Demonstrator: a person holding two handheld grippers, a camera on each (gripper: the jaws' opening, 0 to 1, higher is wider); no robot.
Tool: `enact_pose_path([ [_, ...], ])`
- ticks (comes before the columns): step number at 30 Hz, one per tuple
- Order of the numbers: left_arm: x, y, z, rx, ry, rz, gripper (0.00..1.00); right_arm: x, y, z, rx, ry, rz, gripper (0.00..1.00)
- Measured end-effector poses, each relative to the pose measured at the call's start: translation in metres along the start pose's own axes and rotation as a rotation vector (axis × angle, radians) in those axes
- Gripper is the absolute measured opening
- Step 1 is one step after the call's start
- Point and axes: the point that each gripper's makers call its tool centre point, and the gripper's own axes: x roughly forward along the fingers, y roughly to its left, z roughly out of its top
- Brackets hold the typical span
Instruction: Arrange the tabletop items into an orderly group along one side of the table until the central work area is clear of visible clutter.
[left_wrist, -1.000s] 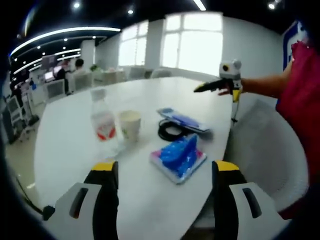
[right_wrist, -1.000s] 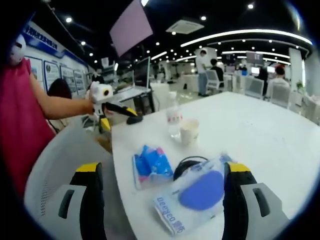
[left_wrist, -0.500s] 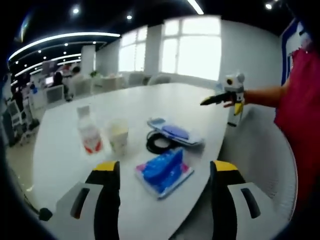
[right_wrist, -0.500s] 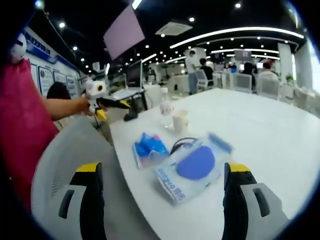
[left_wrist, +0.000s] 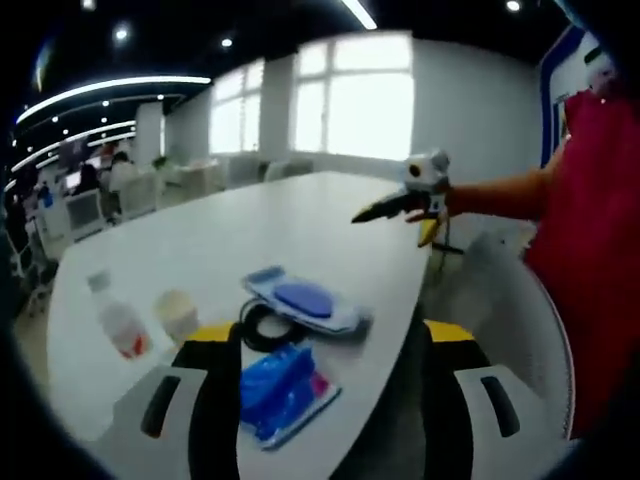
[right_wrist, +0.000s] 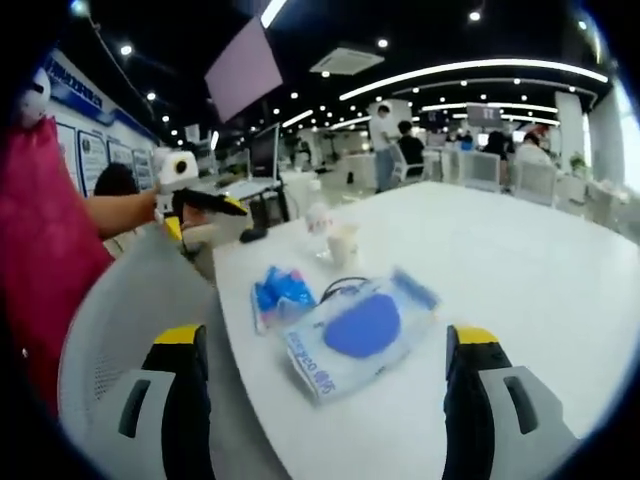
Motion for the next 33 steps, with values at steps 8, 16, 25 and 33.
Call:
enact_pose_path([
  [8,0.008,-0.005,0.001,-0.006,0.024,0.026,0.67,0.037,-0.017,0.031,-0.051,-0.02,0.065,0.97],
  [16,0.007,-0.003,-0.003,-0.011,0.042,0.046,0.66,0.09,-0.014,0.052,-0.105,-0.011,0.151,0.94],
  [25,0.001,0.007,-0.01,-0.033,0.051,0.074,0.65,0.15,-0.013,0.051,-0.142,0.076,0.232,0.91],
  [33,-0.008,0.018,-0.011,-0.059,0.024,0.1,0.65,0.195,-0.027,0.028,-0.255,0.228,0.24,0.83],
])
